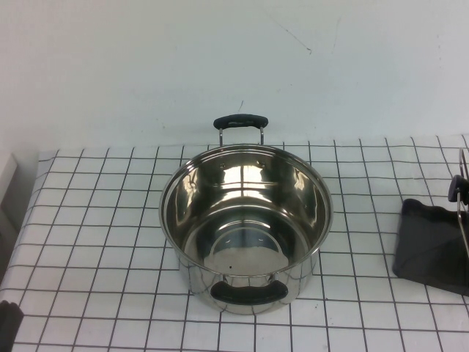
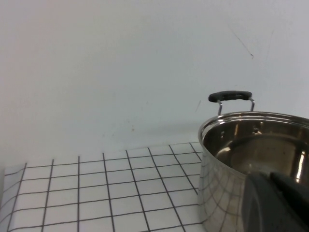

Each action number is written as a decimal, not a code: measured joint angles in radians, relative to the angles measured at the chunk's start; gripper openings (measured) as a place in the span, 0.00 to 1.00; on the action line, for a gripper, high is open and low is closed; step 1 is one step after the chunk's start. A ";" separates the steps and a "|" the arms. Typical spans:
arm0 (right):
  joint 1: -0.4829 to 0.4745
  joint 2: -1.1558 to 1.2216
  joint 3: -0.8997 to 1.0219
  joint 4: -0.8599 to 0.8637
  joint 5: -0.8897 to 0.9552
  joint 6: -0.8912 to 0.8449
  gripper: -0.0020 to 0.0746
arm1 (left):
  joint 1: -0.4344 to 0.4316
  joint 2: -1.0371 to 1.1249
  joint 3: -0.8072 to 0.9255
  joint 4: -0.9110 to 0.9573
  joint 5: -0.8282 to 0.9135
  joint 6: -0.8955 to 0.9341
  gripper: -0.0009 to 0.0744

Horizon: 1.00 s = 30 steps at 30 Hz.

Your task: Put pot lid on rack

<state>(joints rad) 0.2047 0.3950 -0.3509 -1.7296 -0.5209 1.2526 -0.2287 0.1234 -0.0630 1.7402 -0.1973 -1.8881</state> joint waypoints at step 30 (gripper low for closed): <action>0.145 -0.038 0.067 1.804 0.676 -1.571 0.02 | 0.000 0.000 0.000 0.022 -0.351 0.002 0.01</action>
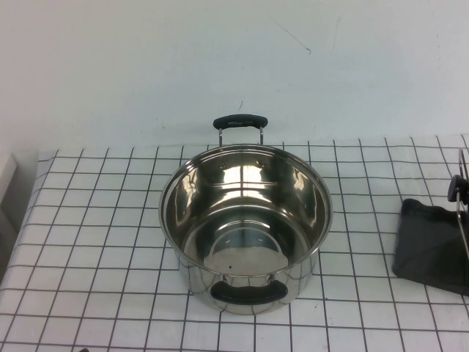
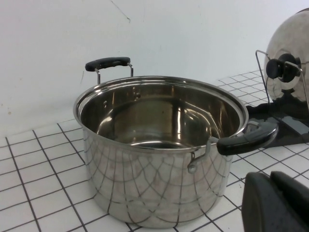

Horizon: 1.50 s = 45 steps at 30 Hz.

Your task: Put pot lid on rack

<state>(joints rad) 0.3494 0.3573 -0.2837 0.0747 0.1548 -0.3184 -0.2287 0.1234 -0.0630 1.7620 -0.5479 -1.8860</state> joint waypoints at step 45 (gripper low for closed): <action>-0.381 -0.370 0.310 -0.195 0.196 0.444 0.02 | 0.000 0.000 0.000 0.004 -0.073 0.000 0.01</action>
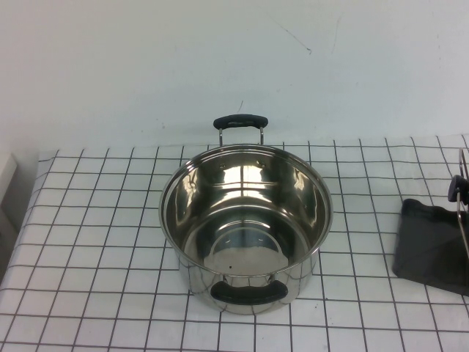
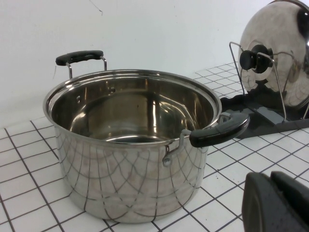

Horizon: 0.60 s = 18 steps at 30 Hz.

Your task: Put pot lid on rack

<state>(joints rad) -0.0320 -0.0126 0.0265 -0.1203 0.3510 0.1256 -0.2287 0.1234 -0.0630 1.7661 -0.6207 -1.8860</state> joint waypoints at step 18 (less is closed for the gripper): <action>0.000 0.000 0.000 0.000 0.000 0.000 0.02 | 0.000 0.000 0.017 -0.162 0.125 0.052 0.01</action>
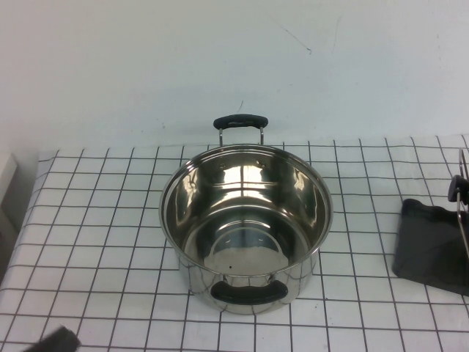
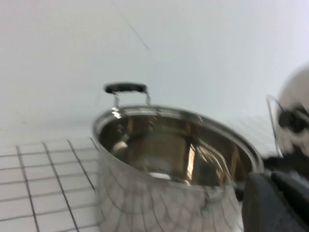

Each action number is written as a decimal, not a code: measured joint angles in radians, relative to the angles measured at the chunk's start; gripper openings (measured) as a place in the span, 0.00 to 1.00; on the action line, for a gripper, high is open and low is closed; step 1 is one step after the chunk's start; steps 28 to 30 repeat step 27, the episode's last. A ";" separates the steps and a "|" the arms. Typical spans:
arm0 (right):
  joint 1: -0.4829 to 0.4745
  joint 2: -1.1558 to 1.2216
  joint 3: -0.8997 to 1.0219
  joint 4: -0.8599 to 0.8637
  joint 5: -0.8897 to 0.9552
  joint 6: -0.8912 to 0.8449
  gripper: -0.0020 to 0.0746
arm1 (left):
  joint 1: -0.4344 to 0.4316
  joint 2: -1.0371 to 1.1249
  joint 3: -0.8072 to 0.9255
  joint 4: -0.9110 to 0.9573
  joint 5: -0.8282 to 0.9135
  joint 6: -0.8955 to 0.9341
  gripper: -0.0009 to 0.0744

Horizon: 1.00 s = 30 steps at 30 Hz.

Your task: Put pot lid on rack

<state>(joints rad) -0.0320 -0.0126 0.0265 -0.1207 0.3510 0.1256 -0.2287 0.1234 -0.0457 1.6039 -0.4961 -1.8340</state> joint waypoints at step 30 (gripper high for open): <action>0.000 0.000 0.000 -0.002 0.004 0.002 0.02 | 0.304 -0.133 0.073 -1.670 0.813 1.806 0.01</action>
